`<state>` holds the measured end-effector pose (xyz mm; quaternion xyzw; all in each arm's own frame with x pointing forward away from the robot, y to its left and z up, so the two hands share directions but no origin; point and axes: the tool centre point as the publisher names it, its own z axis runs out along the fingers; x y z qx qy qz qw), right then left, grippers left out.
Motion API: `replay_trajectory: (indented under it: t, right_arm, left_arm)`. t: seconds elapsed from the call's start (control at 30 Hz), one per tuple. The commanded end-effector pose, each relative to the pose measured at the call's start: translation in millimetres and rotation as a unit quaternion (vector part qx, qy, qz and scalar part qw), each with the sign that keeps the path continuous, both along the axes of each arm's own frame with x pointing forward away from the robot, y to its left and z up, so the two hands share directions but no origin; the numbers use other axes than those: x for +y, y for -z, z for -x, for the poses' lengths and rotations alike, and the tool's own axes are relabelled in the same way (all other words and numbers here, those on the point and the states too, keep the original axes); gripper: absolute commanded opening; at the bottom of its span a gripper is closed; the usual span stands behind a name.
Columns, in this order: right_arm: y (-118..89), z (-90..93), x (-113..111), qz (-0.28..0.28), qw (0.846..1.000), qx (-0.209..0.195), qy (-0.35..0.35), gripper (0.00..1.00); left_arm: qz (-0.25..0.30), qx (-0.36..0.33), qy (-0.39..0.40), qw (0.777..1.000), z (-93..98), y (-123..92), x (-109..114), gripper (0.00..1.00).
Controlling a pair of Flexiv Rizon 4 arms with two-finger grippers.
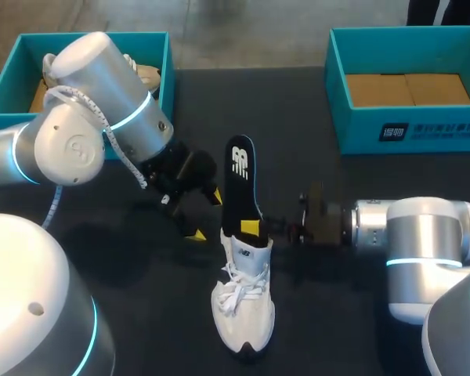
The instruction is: Take the shoe out of the shoebox, open the shoe tongue, remove and reinsert the insole, then place the shoe into the shoebox
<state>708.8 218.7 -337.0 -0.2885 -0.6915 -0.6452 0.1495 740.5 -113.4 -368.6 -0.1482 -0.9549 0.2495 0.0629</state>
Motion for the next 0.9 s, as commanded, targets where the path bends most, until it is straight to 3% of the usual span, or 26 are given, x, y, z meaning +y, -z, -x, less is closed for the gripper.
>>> replay_trajectory:
  t: [0.03, 0.63, 0.73, 0.83, 0.9]
  right_arm:
    - [-4.3, -0.3, 3.5, 0.002, 1.0, -0.005, 0.006, 0.2]
    - [-10.8, -11.3, 1.3, -0.022, 0.999, -0.024, 0.043, 0.23]
    - [-13.0, -12.6, 1.5, -0.023, 0.998, -0.026, 0.045, 0.18]
    - [-14.3, -13.6, 2.1, -0.023, 0.998, -0.028, 0.046, 0.0]
    - [-14.0, -12.9, 1.6, -0.025, 0.998, -0.03, 0.052, 0.0]
  left_arm:
    - [-0.001, -0.001, -0.001, 1.0, 0.8, -0.2, -0.4, 1.0]
    - [-0.001, -0.001, -0.001, 1.0, 0.8, -0.2, -0.4, 1.0]
    - [-0.001, -0.001, -0.001, 1.0, 0.8, -0.2, -0.4, 1.0]
    - [-0.001, -0.001, -0.001, 1.0, 0.8, -0.2, -0.4, 1.0]
    - [-0.001, -0.001, -0.001, 1.0, 0.8, -0.2, -0.4, 1.0]
